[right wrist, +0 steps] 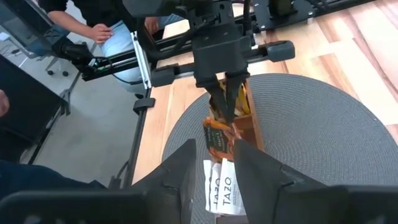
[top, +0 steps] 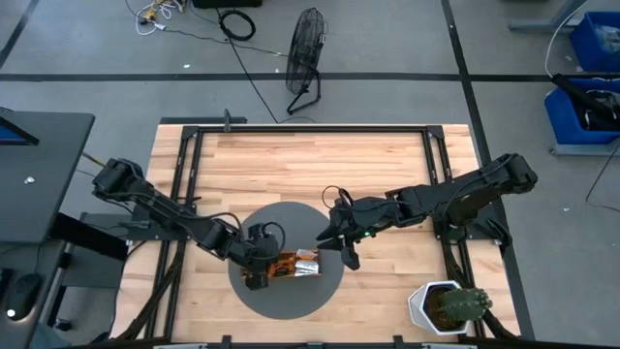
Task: Pick & Place Tea
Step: Put the orange tea bag into the middle section of the wooden organizer, then return to Home Position
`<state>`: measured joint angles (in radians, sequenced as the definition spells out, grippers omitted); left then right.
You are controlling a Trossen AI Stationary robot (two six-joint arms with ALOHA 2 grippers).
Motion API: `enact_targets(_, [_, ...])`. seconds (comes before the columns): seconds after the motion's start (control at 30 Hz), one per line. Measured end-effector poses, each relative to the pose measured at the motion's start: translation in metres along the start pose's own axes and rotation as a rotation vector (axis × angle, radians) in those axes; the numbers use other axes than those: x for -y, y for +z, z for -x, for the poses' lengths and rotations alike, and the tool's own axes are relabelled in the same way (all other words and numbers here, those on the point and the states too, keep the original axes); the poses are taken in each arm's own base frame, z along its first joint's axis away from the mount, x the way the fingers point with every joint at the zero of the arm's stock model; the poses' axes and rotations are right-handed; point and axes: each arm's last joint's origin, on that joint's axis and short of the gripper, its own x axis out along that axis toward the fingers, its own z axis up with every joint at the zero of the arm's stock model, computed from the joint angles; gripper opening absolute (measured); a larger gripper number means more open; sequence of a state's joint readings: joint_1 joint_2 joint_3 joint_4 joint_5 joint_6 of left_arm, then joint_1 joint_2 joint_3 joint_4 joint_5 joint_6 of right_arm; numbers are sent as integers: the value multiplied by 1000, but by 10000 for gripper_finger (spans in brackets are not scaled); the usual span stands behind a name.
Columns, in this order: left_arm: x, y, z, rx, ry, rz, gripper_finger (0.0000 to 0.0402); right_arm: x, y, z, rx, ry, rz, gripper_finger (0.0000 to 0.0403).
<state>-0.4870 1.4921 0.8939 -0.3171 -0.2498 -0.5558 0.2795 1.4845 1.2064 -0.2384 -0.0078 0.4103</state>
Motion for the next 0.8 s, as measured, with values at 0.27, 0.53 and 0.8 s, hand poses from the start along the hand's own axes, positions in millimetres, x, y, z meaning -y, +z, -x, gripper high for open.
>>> enact_targets(0.27, [-2,-4,-2,2,4,-51,2,5,2,0,5,-12,-26,114])
enact_targets(0.53, [0,-2,-3,11,-31,-64,16,5,2,0,5,-13,-34,114])
enact_targets(0.8, [1,-2,-2,3,-45,-75,107,5,2,0,5,-13,-35,114])
